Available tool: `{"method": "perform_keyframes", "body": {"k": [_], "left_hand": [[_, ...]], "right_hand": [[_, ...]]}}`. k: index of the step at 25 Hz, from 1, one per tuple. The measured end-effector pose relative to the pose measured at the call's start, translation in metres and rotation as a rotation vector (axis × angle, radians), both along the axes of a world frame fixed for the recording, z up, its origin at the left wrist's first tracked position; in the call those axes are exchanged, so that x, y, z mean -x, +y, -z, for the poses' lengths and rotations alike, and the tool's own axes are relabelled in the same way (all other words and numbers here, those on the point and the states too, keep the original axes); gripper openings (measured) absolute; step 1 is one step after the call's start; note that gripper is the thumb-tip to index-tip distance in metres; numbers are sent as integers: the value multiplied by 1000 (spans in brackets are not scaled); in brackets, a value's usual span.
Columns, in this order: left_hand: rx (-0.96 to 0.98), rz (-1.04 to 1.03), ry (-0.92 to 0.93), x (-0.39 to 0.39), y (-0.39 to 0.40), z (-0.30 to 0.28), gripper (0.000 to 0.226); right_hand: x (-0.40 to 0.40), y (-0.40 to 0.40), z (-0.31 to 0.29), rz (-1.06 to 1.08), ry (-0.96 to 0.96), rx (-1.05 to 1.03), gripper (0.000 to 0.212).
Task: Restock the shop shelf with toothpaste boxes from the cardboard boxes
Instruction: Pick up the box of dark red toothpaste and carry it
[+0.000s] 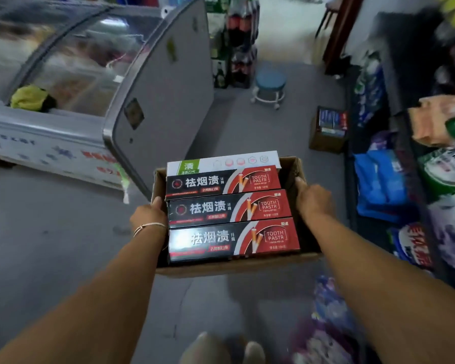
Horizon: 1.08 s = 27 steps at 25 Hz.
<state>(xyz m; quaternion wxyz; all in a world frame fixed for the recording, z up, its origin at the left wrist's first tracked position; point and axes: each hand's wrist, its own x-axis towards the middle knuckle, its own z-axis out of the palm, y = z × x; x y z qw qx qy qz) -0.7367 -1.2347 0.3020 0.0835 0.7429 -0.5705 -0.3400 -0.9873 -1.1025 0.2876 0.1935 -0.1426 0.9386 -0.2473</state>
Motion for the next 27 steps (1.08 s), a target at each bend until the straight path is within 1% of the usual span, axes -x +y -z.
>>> {"method": "perform_keyframes", "body": {"k": [6,10,14,17,19,22,27], "left_hand": [[1,90,96,162,-155,8,55],[12,215,79,278,-245,6,54],[-11,306,80,394,-313,10,51],[-11,350,77,488,-362,19,50],[-24,367,84,547,-394,23,50],[-37,394,61,628,-447,22,51],[-19,508,23,773,-555,32,48]], "right_hand": [[126,-102,14,237,-19,26,60],[211,-160,12,351,-36,26,60],[305,-211,9,412,-51,30,59],[390,-253,18,379,-28,-28,59],[444,-281,21,401,-20,-20,56],[521,-329,22,403,-20,-44,62],[638,-423,31,547,-40,-6,63]]}}
